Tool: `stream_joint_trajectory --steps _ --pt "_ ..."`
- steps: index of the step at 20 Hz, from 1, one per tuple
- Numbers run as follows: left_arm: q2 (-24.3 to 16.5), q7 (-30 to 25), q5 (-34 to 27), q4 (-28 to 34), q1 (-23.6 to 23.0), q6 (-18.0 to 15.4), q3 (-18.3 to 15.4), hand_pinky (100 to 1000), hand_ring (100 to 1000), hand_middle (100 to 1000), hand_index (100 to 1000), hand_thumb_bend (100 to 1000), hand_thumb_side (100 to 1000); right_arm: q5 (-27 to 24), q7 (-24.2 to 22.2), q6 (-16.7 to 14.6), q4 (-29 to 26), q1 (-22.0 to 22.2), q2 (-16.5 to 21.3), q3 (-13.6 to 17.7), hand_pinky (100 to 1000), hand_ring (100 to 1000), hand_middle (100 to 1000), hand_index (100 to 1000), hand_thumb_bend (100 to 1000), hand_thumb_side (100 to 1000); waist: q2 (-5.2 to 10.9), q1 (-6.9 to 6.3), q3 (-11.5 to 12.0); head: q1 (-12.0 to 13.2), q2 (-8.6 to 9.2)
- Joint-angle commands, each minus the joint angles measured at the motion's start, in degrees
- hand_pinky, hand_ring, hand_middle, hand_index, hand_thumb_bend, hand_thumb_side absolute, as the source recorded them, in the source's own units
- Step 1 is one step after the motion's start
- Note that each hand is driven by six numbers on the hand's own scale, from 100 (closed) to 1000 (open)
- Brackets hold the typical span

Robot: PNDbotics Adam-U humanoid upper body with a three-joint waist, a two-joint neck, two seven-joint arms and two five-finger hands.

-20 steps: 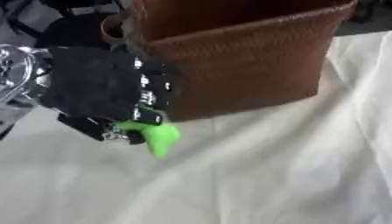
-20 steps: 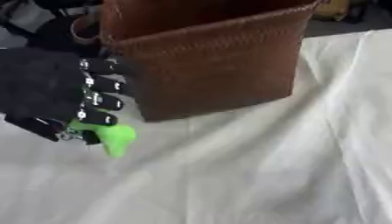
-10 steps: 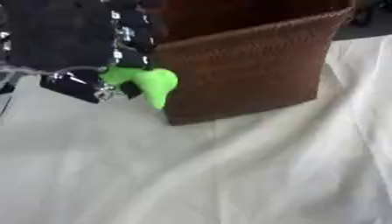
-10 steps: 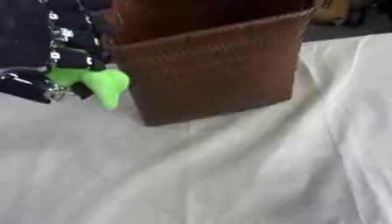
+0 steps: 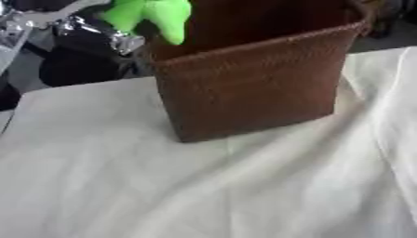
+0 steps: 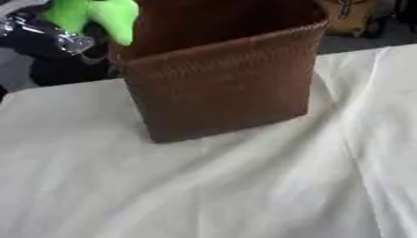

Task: Pick up objects on the table and place them in the box.

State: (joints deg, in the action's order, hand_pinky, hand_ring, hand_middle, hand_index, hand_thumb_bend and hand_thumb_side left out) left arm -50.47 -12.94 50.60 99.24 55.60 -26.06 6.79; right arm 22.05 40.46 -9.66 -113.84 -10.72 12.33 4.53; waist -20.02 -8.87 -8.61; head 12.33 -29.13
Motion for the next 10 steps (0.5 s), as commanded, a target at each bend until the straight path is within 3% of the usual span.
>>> stream_joint_trajectory --steps 1,6,10 --pt "0.32 0.39 1.33 -3.59 3.25 1.92 -1.85 979 789 459 621 117 285 -0.37 -0.47 -0.06 -0.75 -0.25 1.16 -0.29 681 623 684 591 100 1000 1.69 0.28 -0.05 0.22 1.94" --pt "2.69 2.92 3.38 -10.37 7.04 4.18 -2.91 964 779 441 612 109 286 -0.57 -0.73 -0.51 -0.75 -0.1 1.43 -0.57 681 623 683 590 100 1000 1.94 0.18 -0.65 0.02 6.15" --pt "4.5 6.24 5.45 -14.95 9.41 5.96 -3.52 962 776 424 609 105 285 -0.78 -1.06 -0.9 -0.75 -0.28 1.63 -0.9 681 623 683 590 100 1000 1.88 -0.12 -1.45 0.41 7.43"
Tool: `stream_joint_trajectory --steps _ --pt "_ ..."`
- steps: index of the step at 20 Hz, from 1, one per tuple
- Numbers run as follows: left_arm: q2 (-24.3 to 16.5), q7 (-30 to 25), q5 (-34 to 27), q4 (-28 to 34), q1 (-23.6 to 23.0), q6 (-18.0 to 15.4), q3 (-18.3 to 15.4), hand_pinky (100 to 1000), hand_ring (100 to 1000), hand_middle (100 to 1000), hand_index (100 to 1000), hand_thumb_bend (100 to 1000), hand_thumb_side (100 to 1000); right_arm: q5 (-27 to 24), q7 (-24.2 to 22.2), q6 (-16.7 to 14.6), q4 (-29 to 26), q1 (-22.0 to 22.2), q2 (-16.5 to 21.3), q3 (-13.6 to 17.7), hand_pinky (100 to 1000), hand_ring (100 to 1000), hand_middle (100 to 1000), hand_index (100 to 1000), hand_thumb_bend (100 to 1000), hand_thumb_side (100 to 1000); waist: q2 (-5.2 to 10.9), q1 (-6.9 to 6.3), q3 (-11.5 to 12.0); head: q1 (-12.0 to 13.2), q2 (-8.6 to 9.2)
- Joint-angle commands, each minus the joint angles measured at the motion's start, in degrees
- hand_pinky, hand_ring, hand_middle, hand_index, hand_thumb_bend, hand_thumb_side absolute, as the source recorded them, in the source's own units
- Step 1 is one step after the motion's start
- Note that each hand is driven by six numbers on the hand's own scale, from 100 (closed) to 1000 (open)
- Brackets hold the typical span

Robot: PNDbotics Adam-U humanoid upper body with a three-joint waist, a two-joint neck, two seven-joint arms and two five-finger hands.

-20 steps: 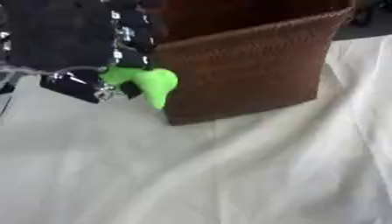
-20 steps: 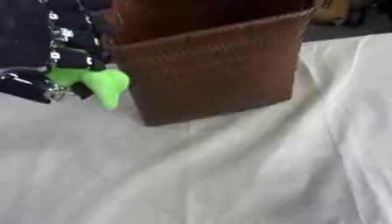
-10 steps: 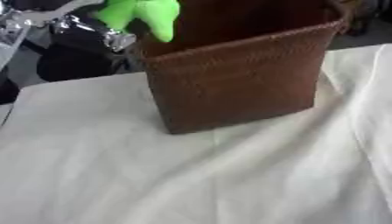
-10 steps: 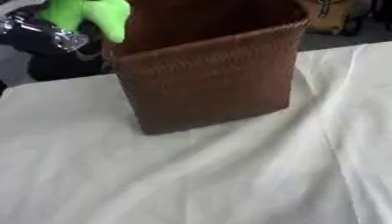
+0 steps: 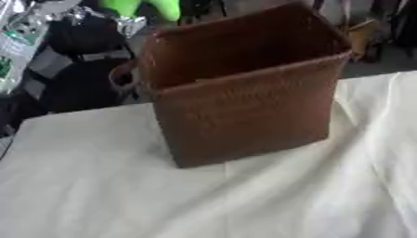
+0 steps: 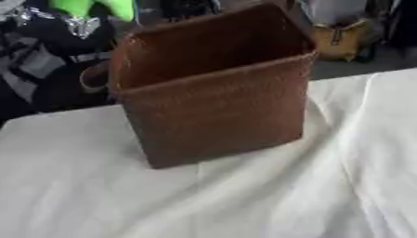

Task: Pick up objects on the table and place them in the box.

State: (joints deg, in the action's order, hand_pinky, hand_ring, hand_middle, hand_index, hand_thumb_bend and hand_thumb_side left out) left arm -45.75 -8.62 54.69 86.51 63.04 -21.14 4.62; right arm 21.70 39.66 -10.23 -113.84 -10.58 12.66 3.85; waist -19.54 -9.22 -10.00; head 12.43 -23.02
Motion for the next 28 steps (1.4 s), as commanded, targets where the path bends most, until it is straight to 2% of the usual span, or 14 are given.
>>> stream_joint_trajectory --steps 1,4,8,15,18,21,28 --pt "0.08 2.77 1.99 -3.3 2.38 1.25 -1.17 962 776 424 609 105 285 -0.47 -0.32 -0.37 -0.75 -0.45 1.31 -0.24 681 623 683 590 100 1000 1.4 0.2 -0.14 0.36 1.39" --pt "1.62 5.28 3.97 -7.22 4.16 2.47 -1.22 960 769 401 603 100 295 -0.52 -0.65 -0.49 -0.75 -0.82 1.45 -0.48 680 623 682 591 100 1000 1.21 -0.45 -1.47 1.4 2.04" --pt "3.35 9.53 6.95 -14.64 6.96 2.34 -0.99 957 765 388 598 100 302 -0.6 -1.13 -0.38 -0.75 -1.48 1.62 -0.72 679 622 682 590 100 1000 0.88 -1.41 -3.0 2.56 2.61" --pt "5.88 15.78 12.33 -25.13 11.18 4.55 -2.19 968 765 382 595 100 307 -0.78 -2.06 -0.19 -0.75 -2.74 1.82 -1.25 679 622 682 590 100 1000 0.13 -2.73 -5.0 4.45 2.87" --pt "6.78 18.59 14.17 -29.56 11.97 6.81 -3.51 967 759 373 591 100 321 -1.09 -2.55 -0.89 -0.75 -4.05 1.86 -1.91 679 622 681 590 100 1000 -0.97 -3.57 -7.71 7.07 3.72" --pt "6.8 21.07 18.32 -33.53 12.24 8.16 -3.88 971 761 382 597 100 310 -1.03 -3.06 -1.26 -0.75 -4.68 1.2 -2.31 678 621 681 590 100 1000 -1.83 -3.71 -9.08 8.58 4.76" --pt "6.91 25.84 28.88 -39.66 13.43 10.71 -4.73 991 773 404 617 102 274 -1.03 -4.35 -1.19 -0.75 -6.06 0.04 -3.25 677 620 682 591 100 1000 -3.46 -3.73 -10.47 9.9 6.58"
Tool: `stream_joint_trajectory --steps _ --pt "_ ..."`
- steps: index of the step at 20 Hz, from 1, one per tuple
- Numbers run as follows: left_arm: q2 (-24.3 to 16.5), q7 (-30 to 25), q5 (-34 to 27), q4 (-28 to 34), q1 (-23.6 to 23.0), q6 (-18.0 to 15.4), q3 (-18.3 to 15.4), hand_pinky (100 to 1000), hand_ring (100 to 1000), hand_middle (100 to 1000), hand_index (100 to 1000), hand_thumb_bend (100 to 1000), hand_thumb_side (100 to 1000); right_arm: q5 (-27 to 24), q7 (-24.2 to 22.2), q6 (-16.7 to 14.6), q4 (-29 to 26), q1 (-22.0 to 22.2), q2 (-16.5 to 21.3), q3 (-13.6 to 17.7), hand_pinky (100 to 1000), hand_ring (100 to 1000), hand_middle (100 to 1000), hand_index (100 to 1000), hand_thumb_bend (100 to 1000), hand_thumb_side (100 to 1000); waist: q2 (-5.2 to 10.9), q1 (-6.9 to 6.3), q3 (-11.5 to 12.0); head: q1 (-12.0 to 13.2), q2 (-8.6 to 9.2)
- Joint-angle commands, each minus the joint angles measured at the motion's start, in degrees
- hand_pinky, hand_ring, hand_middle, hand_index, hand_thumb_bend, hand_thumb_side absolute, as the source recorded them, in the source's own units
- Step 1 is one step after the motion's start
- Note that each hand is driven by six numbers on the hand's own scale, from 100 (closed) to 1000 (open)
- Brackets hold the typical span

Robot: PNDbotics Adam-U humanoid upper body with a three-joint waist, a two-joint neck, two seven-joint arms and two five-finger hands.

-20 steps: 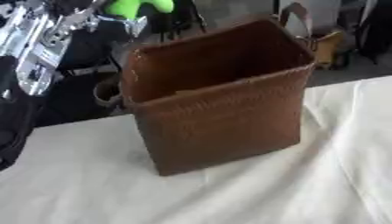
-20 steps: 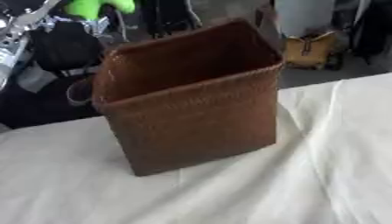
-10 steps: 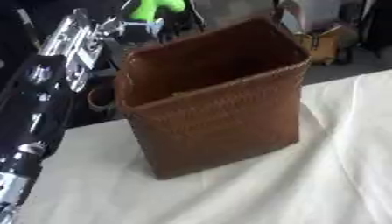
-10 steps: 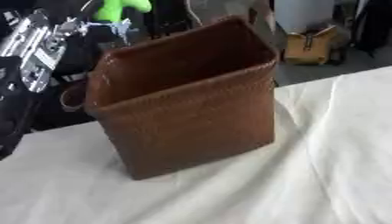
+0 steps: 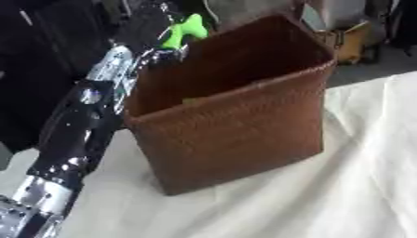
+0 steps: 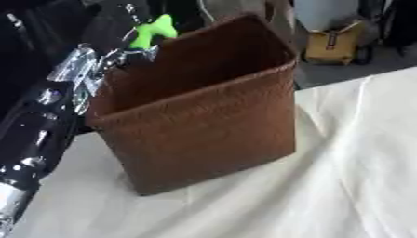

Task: Pick up objects on the table and place them in the box.

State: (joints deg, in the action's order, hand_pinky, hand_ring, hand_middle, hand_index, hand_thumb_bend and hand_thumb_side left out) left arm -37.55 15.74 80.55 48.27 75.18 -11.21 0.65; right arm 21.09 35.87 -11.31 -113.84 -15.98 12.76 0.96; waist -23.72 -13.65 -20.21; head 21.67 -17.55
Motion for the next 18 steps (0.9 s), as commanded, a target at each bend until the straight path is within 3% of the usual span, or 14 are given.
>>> stream_joint_trajectory --steps 1,9,15,18 --pt "-1.41 1.76 4.34 -2.42 1.4 1.07 -0.84 995 774 415 619 104 273 -0.46 -0.7 -0.26 -0.75 -0.88 -0.14 -0.5 678 621 681 591 100 1000 0.49 0.7 -0.62 1.09 1.34" --pt "-1.47 3.59 9.27 -7.21 1.88 1.79 -2.12 1000 793 462 627 100 294 -0.54 -1.04 -0.82 -0.75 -1.15 -0.81 -0.74 677 620 682 591 100 1000 -0.32 0.7 -1.9 2.36 1.85" --pt "-1.11 1.82 3.04 -7.7 3.09 -5.0 -1.93 1000 807 475 643 100 313 -0.21 -0.76 -0.08 -0.75 -1.04 -0.83 -0.45 676 621 684 592 100 1000 -0.16 0.7 -1.21 1.5 1.36" --pt "-0.98 -0.96 0.45 -7.73 3.33 -7.72 -1.54 1000 821 500 693 100 336 -0.04 -0.58 0.22 -0.75 -0.91 -0.84 -0.3 676 621 685 593 100 1000 -0.05 0.7 -0.99 1.2 1.34"
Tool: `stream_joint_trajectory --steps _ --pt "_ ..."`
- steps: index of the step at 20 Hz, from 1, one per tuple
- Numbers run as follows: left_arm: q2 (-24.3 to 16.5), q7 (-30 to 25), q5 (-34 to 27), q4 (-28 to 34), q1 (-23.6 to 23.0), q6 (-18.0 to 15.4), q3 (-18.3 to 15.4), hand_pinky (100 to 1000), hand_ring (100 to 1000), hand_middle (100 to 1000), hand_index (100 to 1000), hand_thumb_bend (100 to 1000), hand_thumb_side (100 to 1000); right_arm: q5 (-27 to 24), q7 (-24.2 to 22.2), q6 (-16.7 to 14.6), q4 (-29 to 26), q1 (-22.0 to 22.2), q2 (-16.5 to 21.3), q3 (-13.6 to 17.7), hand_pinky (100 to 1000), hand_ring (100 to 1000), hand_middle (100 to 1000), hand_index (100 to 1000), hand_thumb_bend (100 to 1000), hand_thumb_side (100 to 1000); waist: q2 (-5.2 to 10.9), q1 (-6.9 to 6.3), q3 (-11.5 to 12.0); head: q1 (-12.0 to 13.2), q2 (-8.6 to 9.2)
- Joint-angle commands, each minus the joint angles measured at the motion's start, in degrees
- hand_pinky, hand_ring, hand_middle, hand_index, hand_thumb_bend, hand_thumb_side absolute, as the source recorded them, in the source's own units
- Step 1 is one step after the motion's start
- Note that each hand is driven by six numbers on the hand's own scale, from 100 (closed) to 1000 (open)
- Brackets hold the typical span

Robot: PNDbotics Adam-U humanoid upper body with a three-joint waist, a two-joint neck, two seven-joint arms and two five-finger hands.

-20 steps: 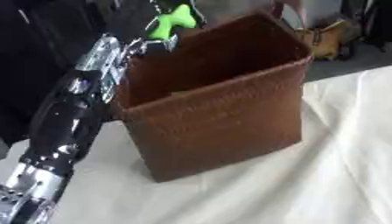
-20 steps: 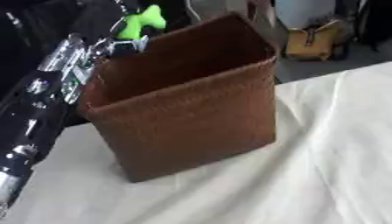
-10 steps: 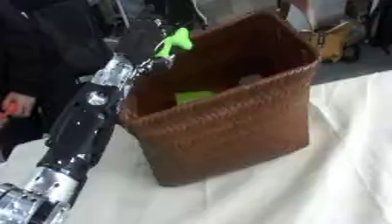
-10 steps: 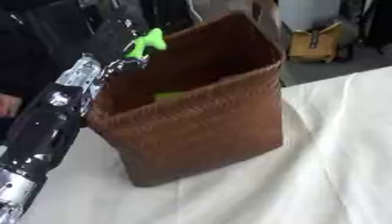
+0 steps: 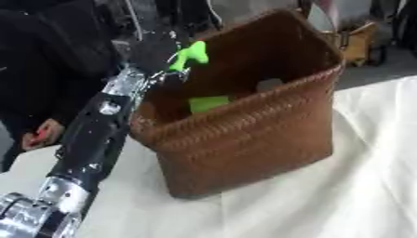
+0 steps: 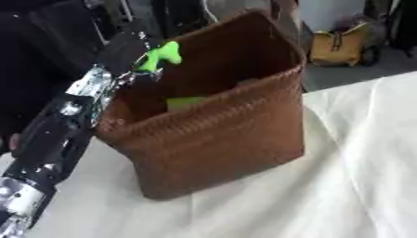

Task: Pick up objects on the table and place them in the box.

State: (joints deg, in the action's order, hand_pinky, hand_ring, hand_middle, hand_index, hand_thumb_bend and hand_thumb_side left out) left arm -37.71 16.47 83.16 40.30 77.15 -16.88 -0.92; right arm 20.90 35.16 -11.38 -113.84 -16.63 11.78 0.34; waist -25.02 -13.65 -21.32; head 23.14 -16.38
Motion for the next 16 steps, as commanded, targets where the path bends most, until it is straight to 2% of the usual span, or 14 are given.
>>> stream_joint_trajectory --steps 1,4,5,6,7,8,9,10,11,12,13,16 --pt "-0.59 -3.04 -2.92 0.28 1.6 -3.36 0.45 1000 827 519 732 100 348 0.24 0.16 0.48 -0.75 -0.14 0.12 0.37 675 621 685 593 100 1000 1.33 0.7 0.34 -0.52 -0.01" --pt "-0.38 -6.91 -5.1 0.94 2.31 -5.65 0.77 1000 836 539 766 100 357 0.36 0.01 0.91 -0.75 -0.08 0.12 0.31 675 621 686 593 100 1000 1.47 0.7 0.7 -0.81 -0.18" --pt "-0.35 -8.62 -5.18 0.97 2.43 -6.42 1.22 1000 921 703 934 155 405 0.27 0.02 1.02 -0.75 -0.05 0.2 0.36 675 620 685 592 100 1000 1.66 0.7 0.94 -0.93 -0.28" --pt "-0.33 -10.27 -5.26 1.09 2.63 -7.07 1.37 1000 921 703 934 155 405 0.15 0.05 1.09 -0.75 -0.02 0.29 0.42 675 620 685 592 100 1000 1.77 0.7 1.09 -1.0 -0.34" --pt "-0.35 -12.04 -5.12 1.13 2.67 -7.83 1.62 1000 1000 853 1000 302 500 0.04 0.02 1.17 -0.75 0.03 0.36 0.44 674 620 686 591 100 1000 1.89 0.7 1.26 -1.12 -0.35" --pt "-0.4 -13.98 -4.92 1.08 2.76 -8.72 1.81 1000 1000 853 1000 302 500 -0.07 -0.02 1.27 -0.75 0.1 0.45 0.5 674 620 686 591 100 1000 2.04 0.7 1.47 -1.23 -0.4" --pt "-0.42 -15.81 -4.74 1.08 2.84 -9.52 1.9 1000 1000 921 1000 352 562 -0.18 -0.04 1.36 -0.75 0.15 0.56 0.56 674 620 686 591 100 1000 2.2 0.7 1.66 -1.29 -0.49" --pt "-0.44 -17.5 -4.61 1.16 2.94 -10.22 1.89 1000 1000 921 1000 352 562 -0.32 -0.06 1.45 -0.75 0.2 0.66 0.62 674 620 686 591 100 1000 2.32 0.7 1.81 -1.32 -0.58" --pt "-0.42 -19.03 -4.57 1.26 3.02 -10.8 1.89 1000 1000 977 1000 409 616 -0.46 -0.08 1.53 -0.75 0.23 0.76 0.67 674 621 686 591 100 1000 2.48 0.7 1.93 -1.33 -0.64" --pt "-0.39 -20.48 -4.64 1.35 3.13 -11.3 1.88 1000 1000 977 1000 409 616 -0.63 -0.12 1.61 -0.75 0.25 0.85 0.71 674 621 686 591 100 1000 2.61 0.7 2.03 -1.33 -0.66" --pt "-0.38 -21.71 -4.76 1.52 3.24 -11.67 1.88 1000 1000 1000 1000 451 655 -0.78 -0.17 1.68 -0.75 0.28 0.92 0.73 673 621 686 591 100 1000 2.74 0.7 2.13 -1.33 -0.72" --pt "-0.38 -24.75 -5.16 1.92 3.51 -12.29 1.85 1000 1000 1000 1000 466 670 -1.2 -0.3 1.79 -0.75 0.32 1.11 0.82 674 621 686 591 100 1000 3.02 0.7 2.3 -1.26 -0.82"
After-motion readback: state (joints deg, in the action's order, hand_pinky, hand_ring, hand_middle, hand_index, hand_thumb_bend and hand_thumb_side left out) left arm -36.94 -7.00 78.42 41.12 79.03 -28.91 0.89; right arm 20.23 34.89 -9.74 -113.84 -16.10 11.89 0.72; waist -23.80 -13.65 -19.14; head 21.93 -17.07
